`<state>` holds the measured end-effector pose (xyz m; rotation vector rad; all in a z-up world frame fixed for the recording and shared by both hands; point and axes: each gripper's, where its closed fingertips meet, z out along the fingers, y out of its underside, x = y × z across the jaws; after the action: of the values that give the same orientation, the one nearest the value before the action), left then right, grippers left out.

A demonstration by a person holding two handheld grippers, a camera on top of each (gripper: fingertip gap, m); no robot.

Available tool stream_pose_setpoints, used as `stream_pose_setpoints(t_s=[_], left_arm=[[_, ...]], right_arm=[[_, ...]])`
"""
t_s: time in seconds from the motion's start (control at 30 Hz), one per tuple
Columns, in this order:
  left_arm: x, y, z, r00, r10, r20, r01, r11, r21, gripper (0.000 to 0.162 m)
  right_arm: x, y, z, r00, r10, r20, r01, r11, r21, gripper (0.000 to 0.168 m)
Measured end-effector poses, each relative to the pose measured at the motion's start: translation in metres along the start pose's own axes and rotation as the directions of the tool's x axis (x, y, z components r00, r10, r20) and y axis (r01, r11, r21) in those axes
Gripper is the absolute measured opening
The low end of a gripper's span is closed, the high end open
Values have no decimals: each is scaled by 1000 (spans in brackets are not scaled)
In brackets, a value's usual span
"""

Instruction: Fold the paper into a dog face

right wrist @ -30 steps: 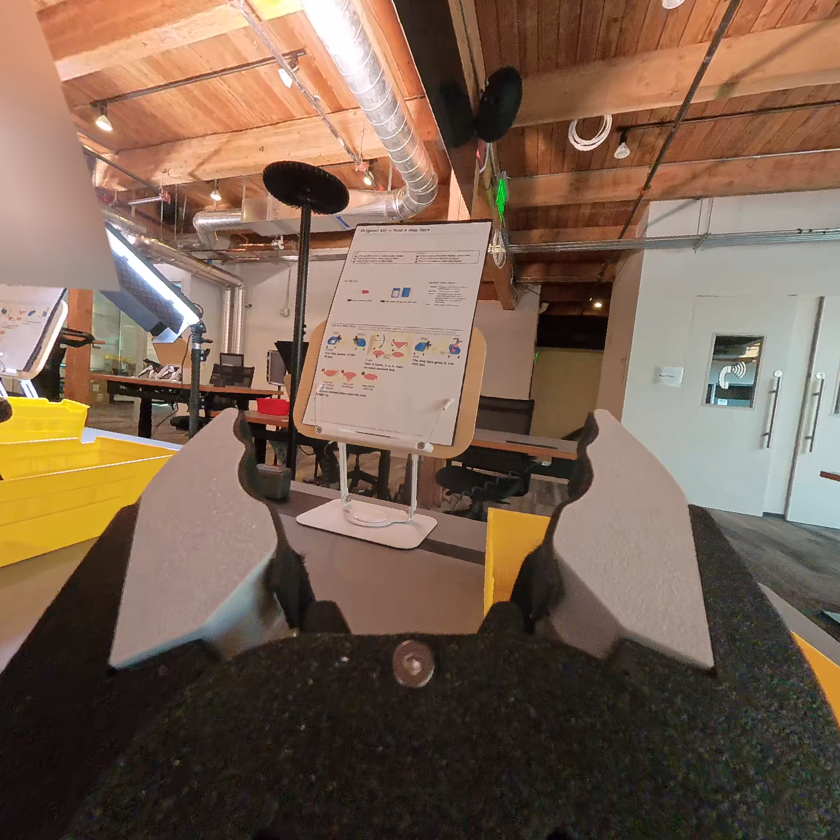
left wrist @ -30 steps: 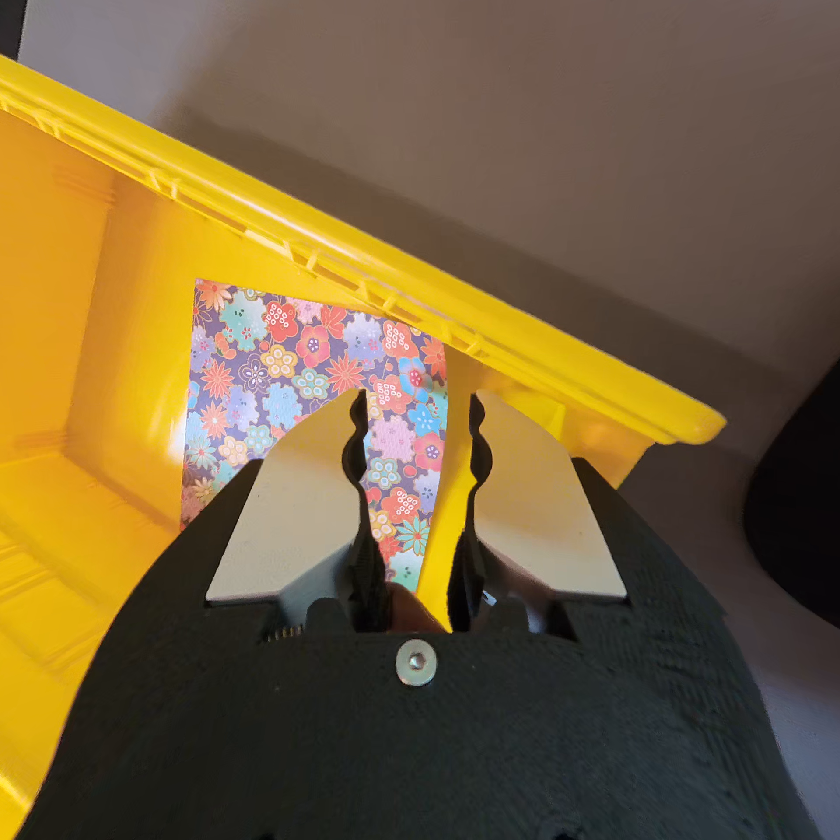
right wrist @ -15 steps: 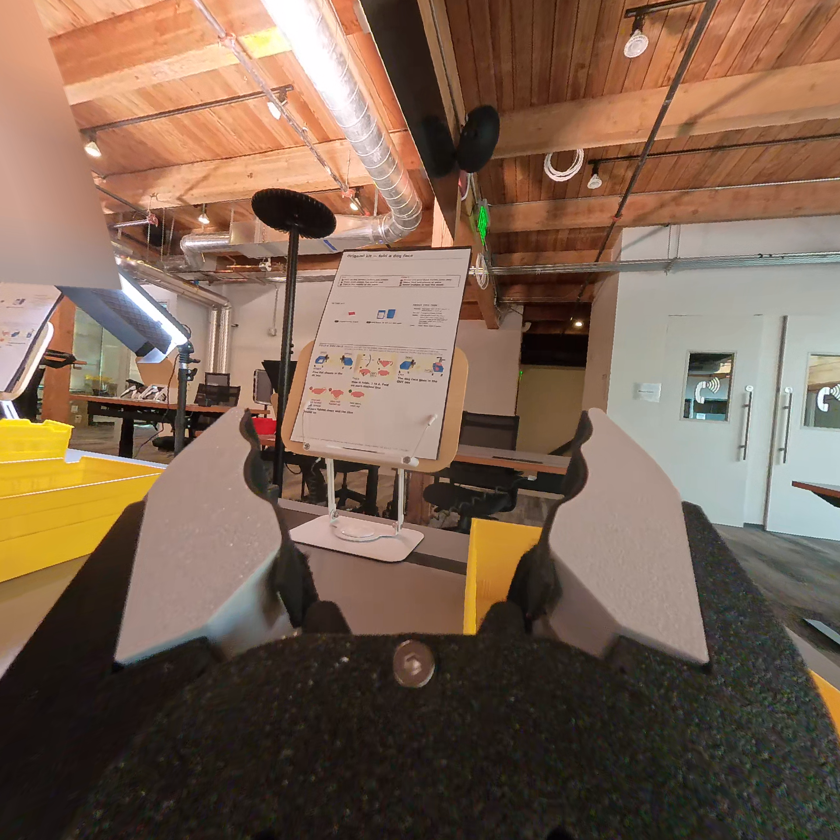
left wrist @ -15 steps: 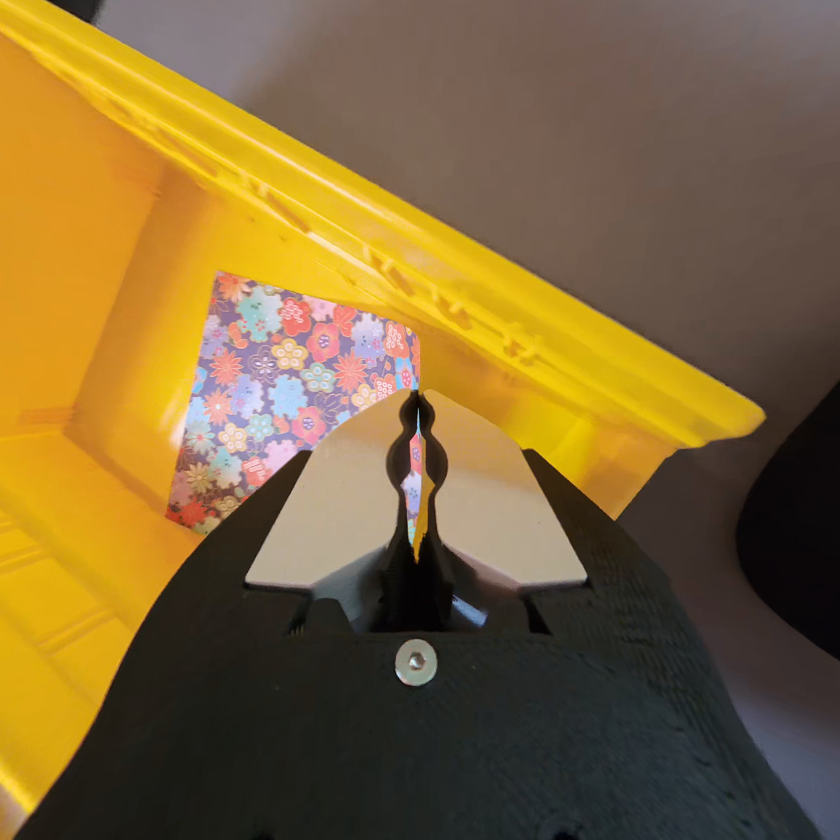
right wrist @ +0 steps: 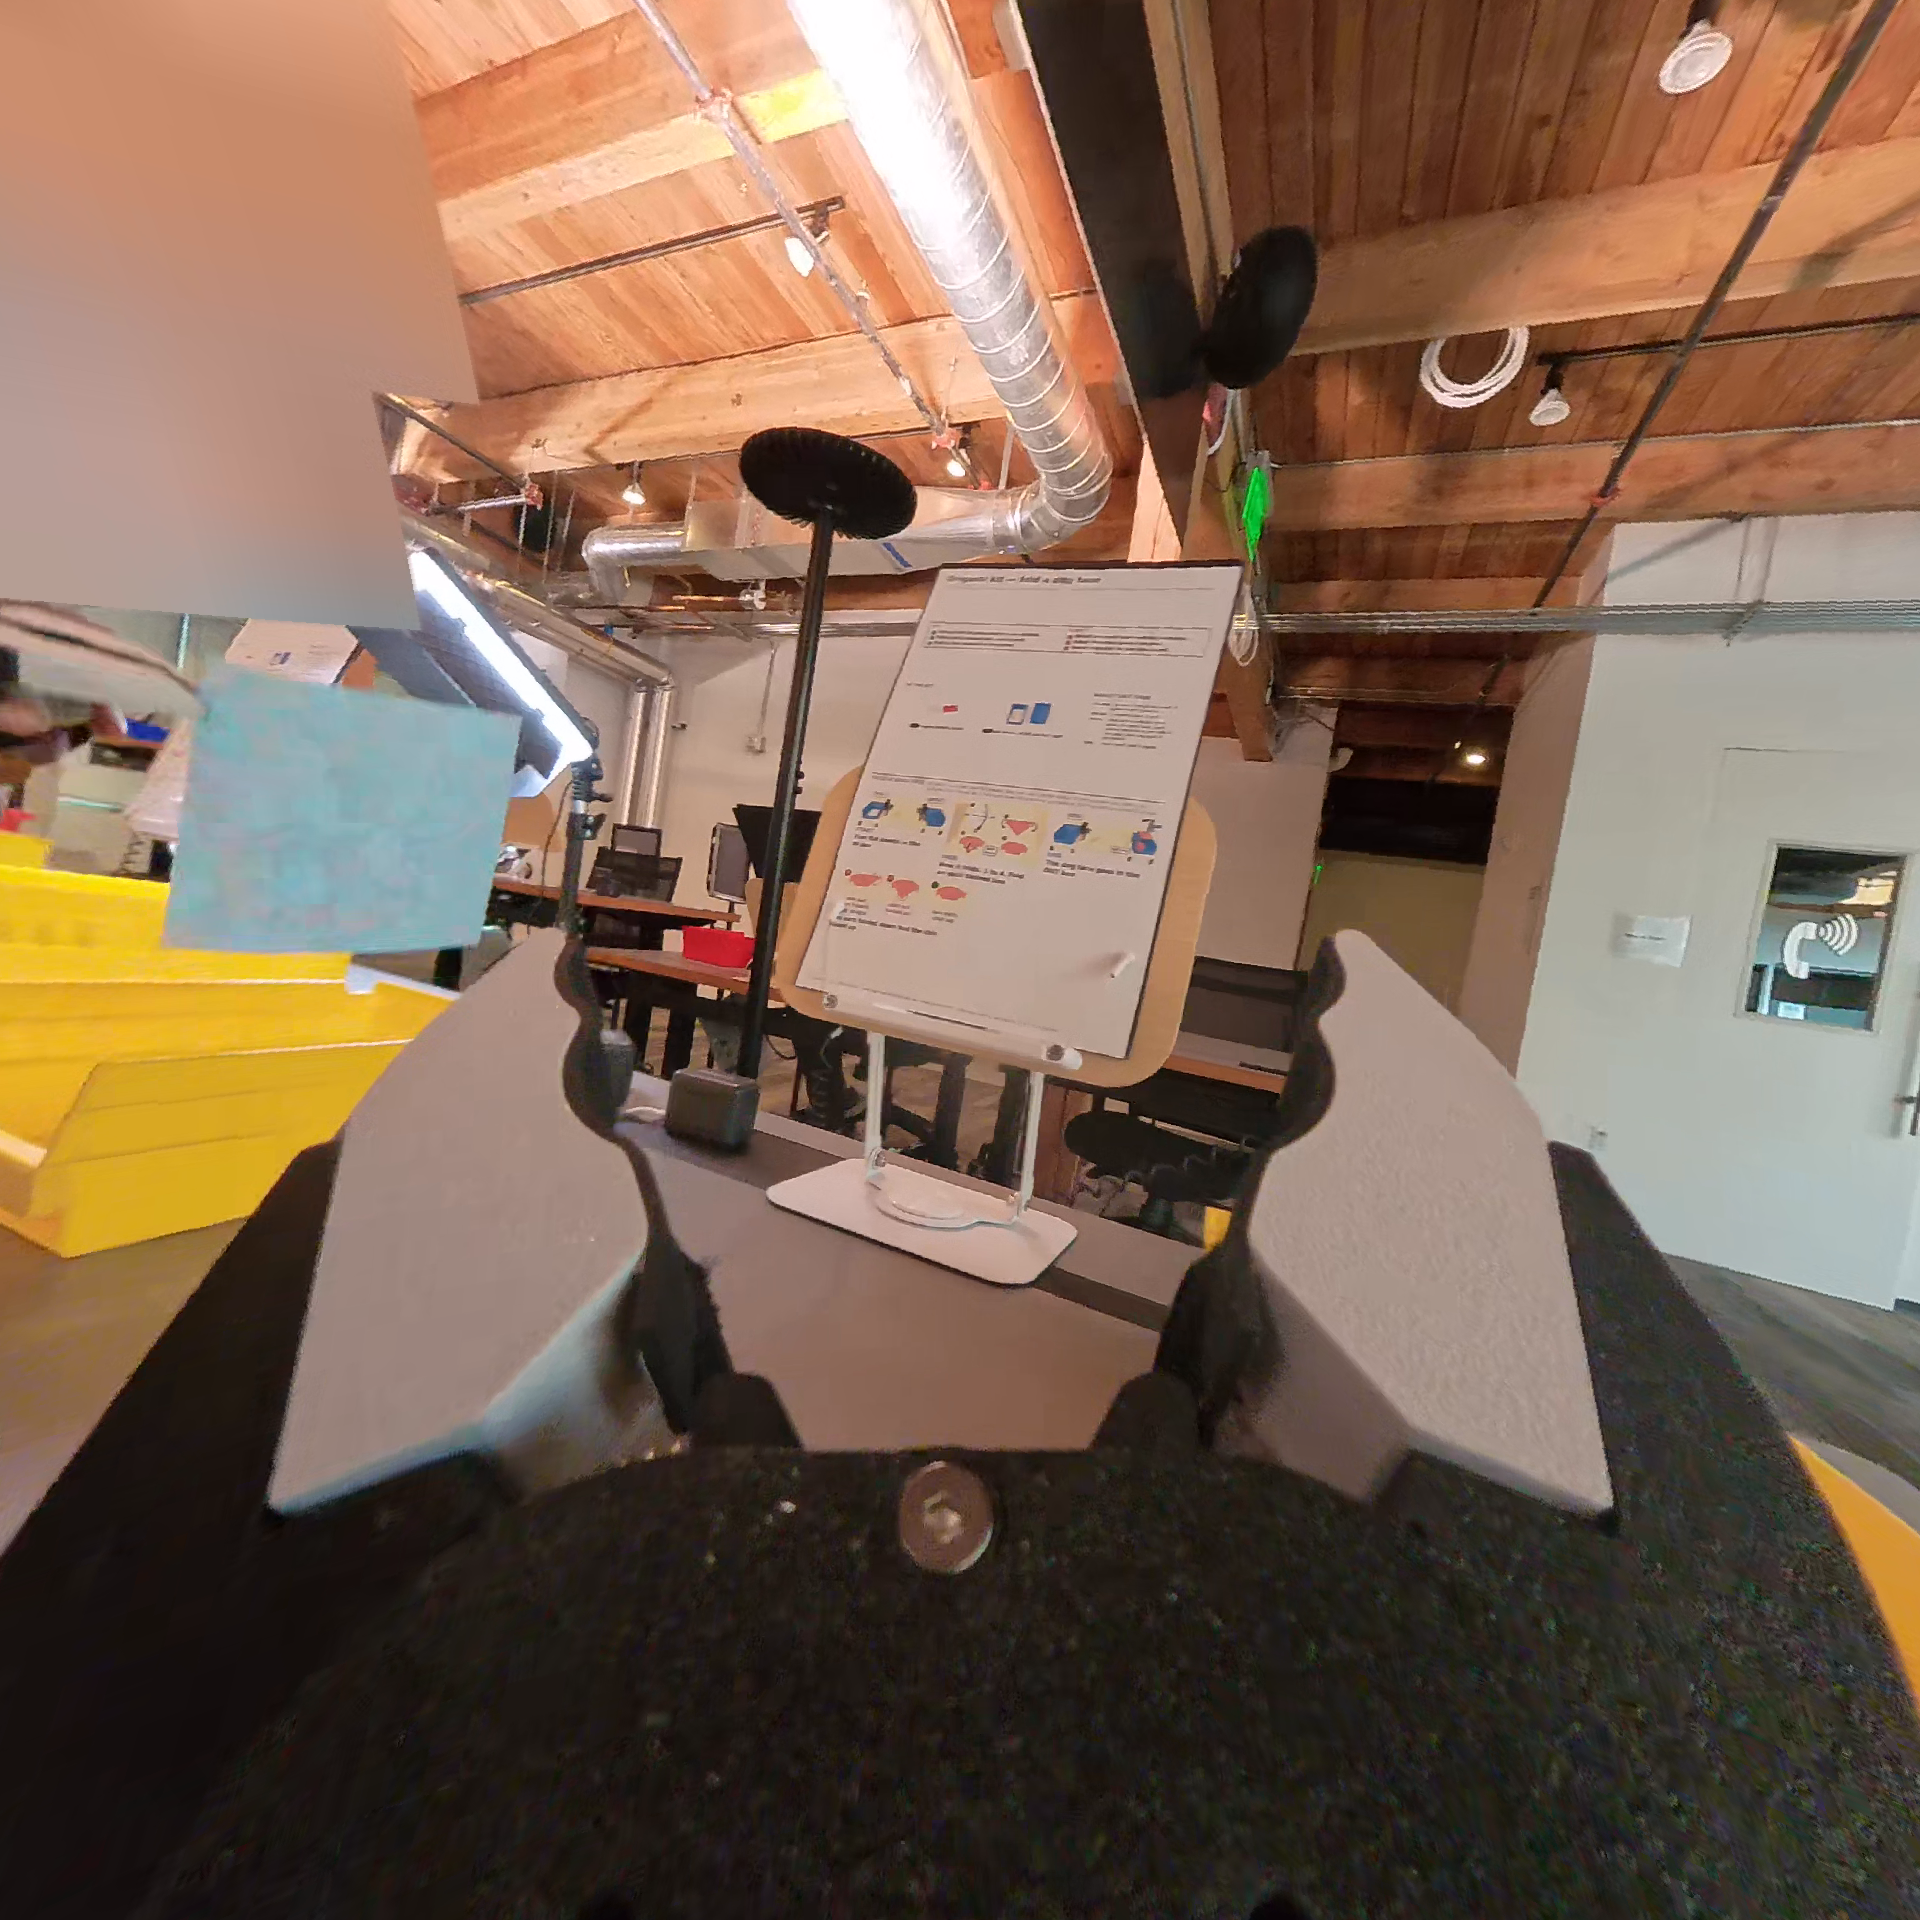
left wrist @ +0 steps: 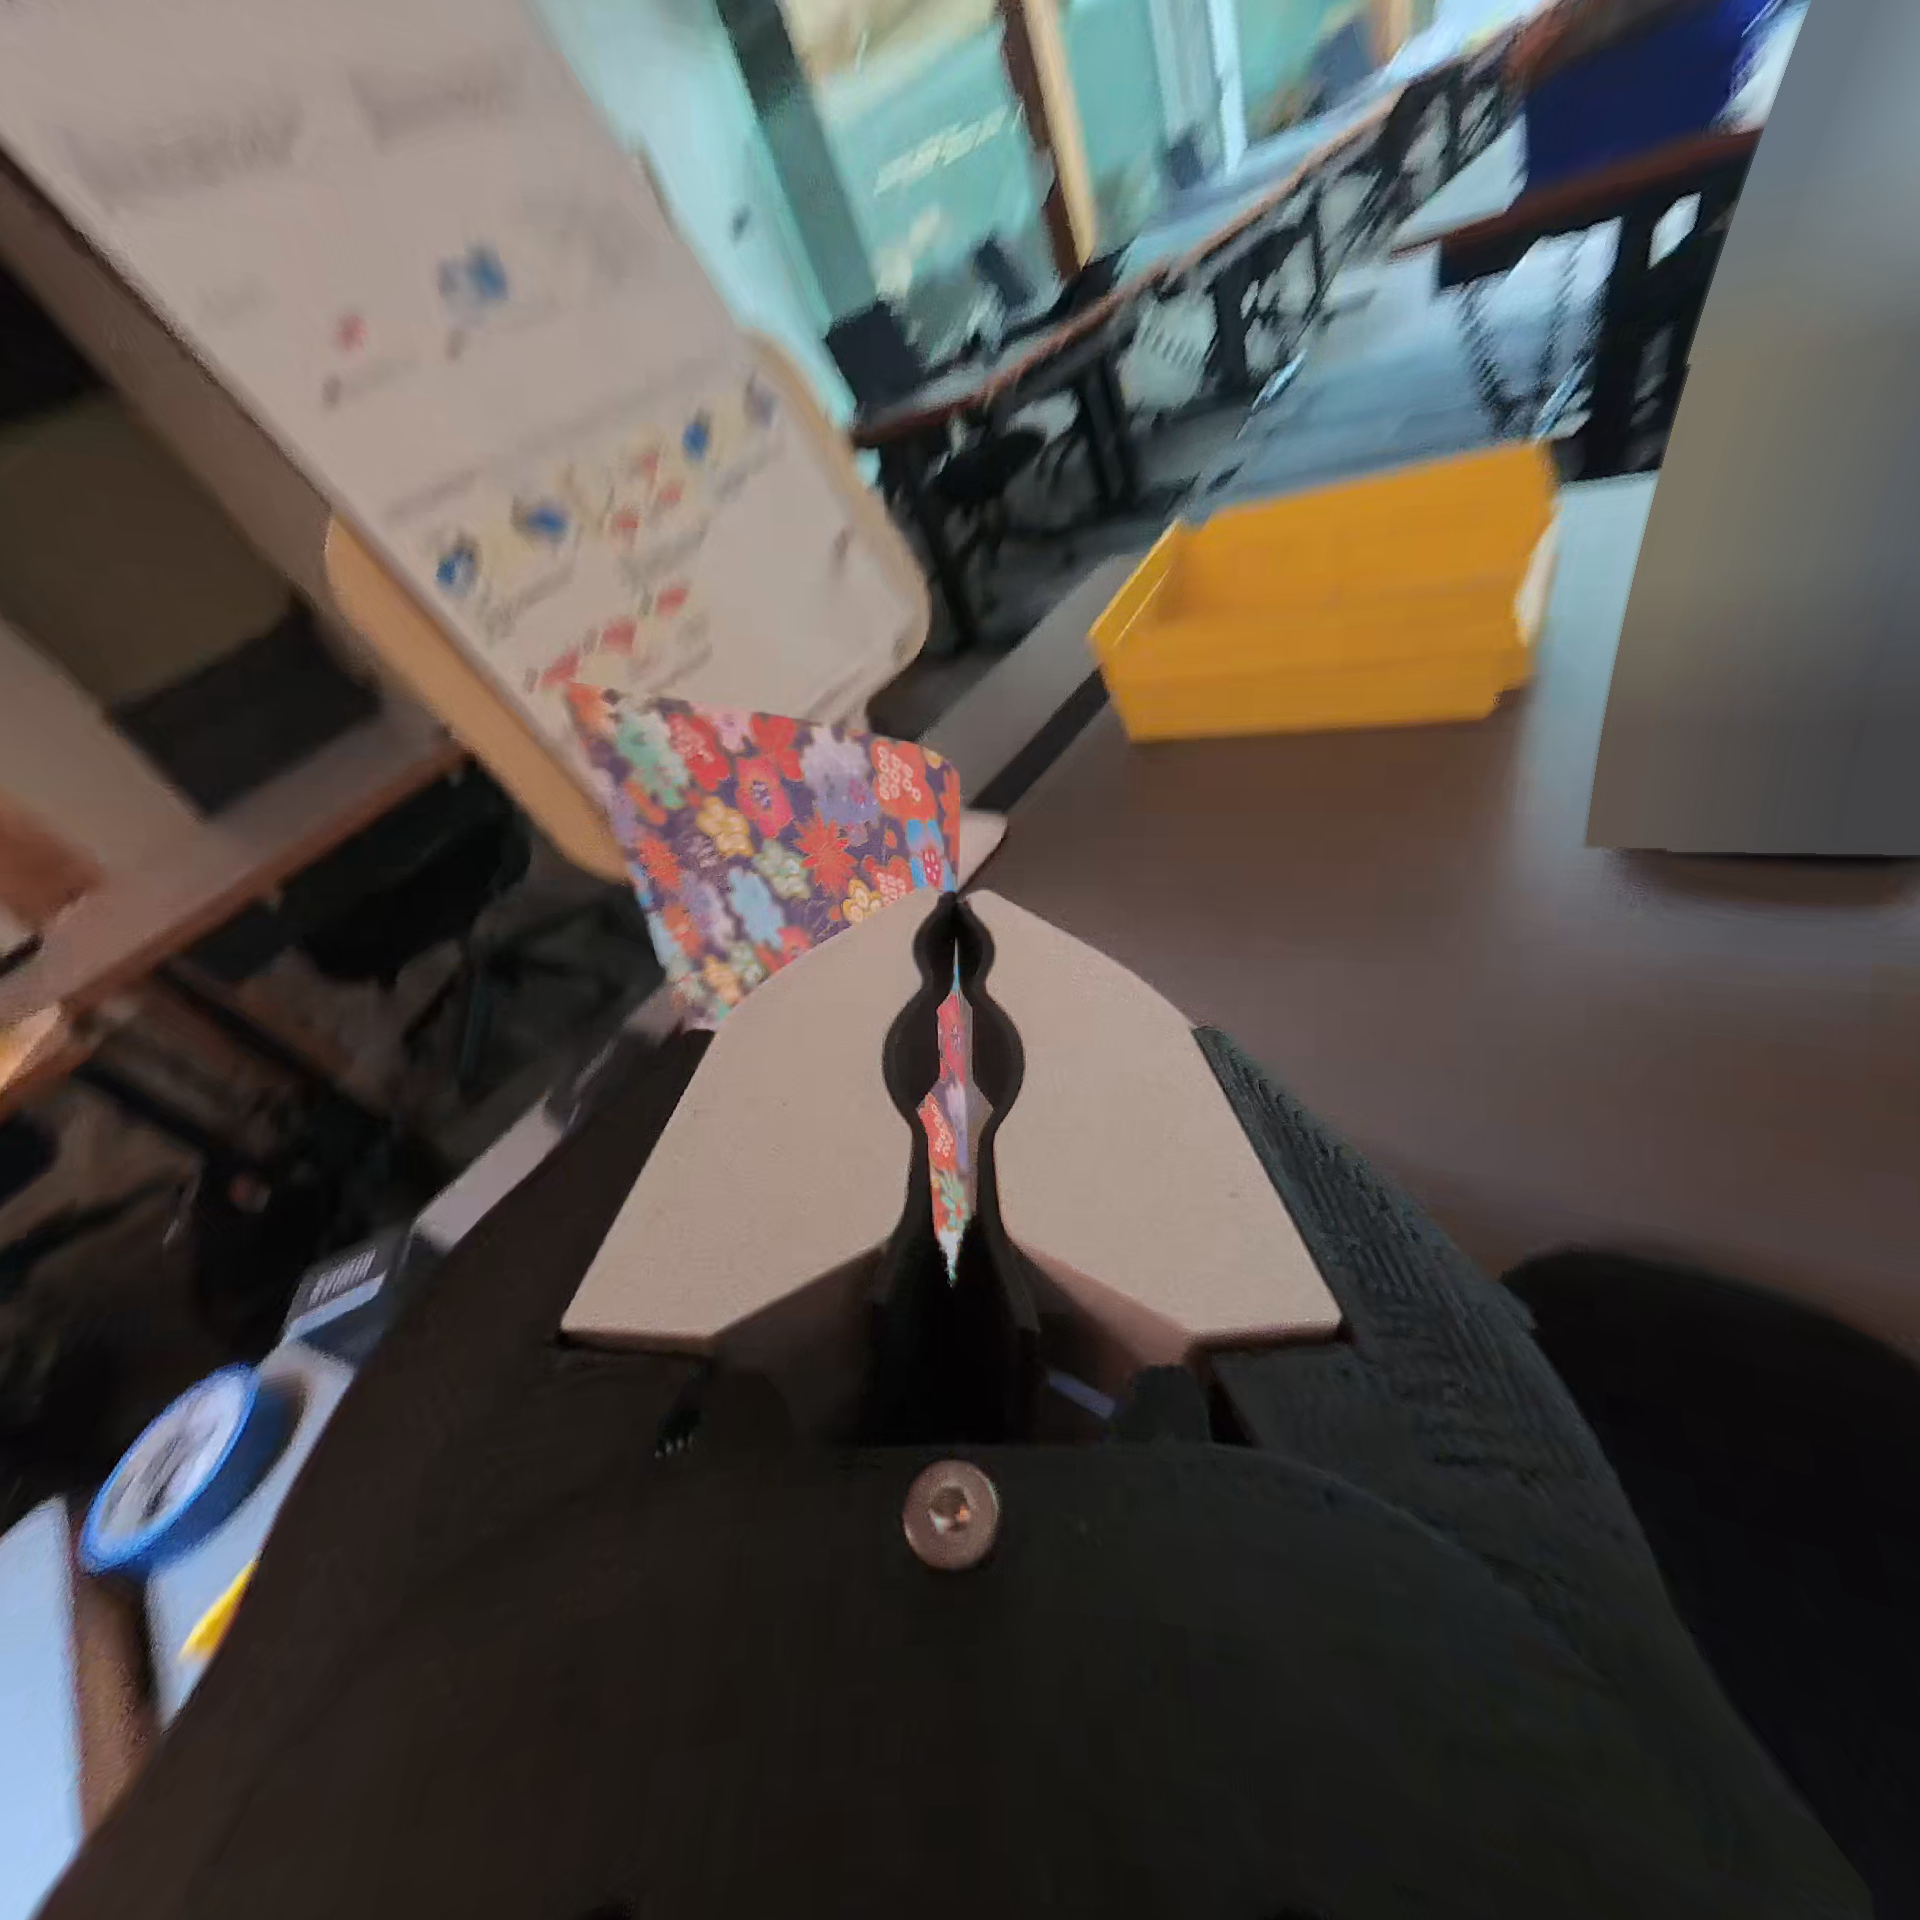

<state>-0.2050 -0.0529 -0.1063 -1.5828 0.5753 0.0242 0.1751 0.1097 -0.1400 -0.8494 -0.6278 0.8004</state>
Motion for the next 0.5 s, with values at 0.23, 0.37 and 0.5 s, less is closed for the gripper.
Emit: stream_pose_setpoints(t_s=[0.23,0.37,0.5], left_arm=[[72,-95,18,906,-217,-364,364,839,405,0],[73,-124,14,686,-381,-620,716,505,482,0],[73,-137,2,471,-328,-819,882,164,442,0]], right_arm=[[-67,14,14,935,-255,245,260,966,13,130],[-121,20,32,816,-475,329,452,880,147,131],[-173,15,50,797,-526,297,453,845,284,124]])
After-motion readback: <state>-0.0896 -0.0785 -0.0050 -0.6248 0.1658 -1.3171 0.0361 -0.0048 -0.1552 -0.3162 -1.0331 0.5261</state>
